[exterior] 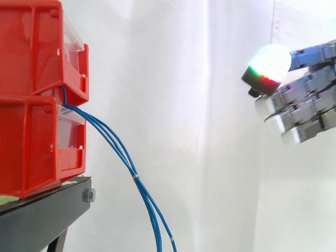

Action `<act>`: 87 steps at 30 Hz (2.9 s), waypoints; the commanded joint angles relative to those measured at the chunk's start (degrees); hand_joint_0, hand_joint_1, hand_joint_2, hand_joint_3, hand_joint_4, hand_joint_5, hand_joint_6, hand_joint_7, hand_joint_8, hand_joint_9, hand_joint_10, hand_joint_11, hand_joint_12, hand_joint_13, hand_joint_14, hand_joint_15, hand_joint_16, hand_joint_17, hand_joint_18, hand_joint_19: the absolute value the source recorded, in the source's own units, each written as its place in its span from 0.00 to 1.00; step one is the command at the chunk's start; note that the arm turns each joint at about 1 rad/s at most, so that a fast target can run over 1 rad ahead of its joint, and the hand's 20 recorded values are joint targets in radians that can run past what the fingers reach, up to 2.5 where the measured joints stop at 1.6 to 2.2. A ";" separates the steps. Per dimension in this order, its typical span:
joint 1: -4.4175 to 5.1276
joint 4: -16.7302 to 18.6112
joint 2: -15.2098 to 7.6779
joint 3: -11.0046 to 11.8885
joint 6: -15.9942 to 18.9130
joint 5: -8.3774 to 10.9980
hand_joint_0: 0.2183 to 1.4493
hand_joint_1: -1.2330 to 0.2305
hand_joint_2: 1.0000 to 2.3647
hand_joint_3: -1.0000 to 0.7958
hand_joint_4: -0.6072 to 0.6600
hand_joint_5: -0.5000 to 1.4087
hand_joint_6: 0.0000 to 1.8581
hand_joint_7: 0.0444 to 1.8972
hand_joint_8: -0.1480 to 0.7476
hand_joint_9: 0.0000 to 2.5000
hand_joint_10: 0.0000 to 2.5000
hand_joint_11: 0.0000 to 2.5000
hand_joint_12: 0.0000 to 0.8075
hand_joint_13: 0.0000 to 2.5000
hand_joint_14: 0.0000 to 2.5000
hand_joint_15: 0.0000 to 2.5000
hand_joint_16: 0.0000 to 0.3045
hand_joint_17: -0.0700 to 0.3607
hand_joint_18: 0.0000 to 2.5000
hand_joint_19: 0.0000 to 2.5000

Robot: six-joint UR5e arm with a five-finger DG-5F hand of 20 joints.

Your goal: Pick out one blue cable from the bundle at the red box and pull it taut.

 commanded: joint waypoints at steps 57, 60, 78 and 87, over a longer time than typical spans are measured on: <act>6.11 18.05 -25.99 15.10 -5.57 9.74 0.20 0.48 0.00 0.28 0.65 0.16 0.27 0.39 0.44 0.24 0.00 0.08 0.38 0.20 0.00 0.10 0.16 0.42 0.12 0.15; 7.60 17.96 -26.07 15.10 -4.08 10.09 0.21 0.47 0.00 0.28 0.65 0.16 0.27 0.40 0.44 0.24 0.00 0.09 0.38 0.20 0.00 0.10 0.16 0.42 0.12 0.15; 8.83 18.23 -26.07 15.10 2.78 9.65 0.23 0.47 0.00 0.28 0.65 0.17 0.27 0.43 0.44 0.27 0.01 0.12 0.38 0.23 0.00 0.13 0.15 0.41 0.14 0.18; 8.48 18.23 -26.07 15.10 2.87 9.48 0.24 0.48 0.00 0.28 0.66 0.17 0.27 0.43 0.44 0.29 0.01 0.14 0.38 0.25 0.01 0.14 0.15 0.40 0.15 0.19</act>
